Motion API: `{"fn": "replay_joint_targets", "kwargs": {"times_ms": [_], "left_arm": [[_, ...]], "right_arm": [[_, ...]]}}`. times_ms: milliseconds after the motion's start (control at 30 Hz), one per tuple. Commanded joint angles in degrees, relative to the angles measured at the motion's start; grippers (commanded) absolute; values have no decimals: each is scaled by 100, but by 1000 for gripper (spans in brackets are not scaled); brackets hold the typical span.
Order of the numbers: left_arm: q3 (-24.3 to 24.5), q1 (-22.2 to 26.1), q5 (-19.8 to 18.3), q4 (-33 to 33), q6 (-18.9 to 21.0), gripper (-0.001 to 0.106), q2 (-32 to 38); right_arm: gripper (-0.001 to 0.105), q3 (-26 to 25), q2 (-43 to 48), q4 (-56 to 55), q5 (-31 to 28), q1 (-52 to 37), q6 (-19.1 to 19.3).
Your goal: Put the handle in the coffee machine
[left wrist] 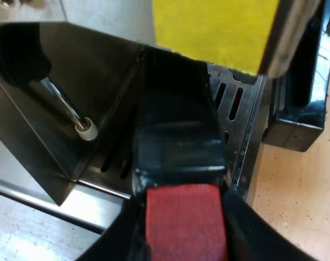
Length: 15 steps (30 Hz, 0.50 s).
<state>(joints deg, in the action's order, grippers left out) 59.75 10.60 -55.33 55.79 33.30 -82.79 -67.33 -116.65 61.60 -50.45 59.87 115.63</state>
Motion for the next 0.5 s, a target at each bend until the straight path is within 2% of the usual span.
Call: {"fn": "replay_joint_targets", "kwargs": {"times_ms": [33, 167, 200, 233, 367, 500], "left_arm": [[123, -17, -643, 21, -142, 1, 85], [123, -17, -643, 21, -142, 11, 85], [123, -17, -643, 21, -142, 28, 85], [123, -17, -643, 21, -142, 36, 85], [123, -17, -643, 53, -142, 44, 85], [123, -6, -633, 271, -142, 44, 85]], "right_arm": [[28, -138, 188, 834, 0, -33, 313], [28, -138, 188, 1048, -134, -33, 382], [28, -138, 216, 1062, -153, -33, 381], [28, -138, 227, 1051, -173, -33, 381], [28, -138, 310, 1054, -177, -33, 381], [28, -138, 369, 1054, -177, -33, 381]]}}
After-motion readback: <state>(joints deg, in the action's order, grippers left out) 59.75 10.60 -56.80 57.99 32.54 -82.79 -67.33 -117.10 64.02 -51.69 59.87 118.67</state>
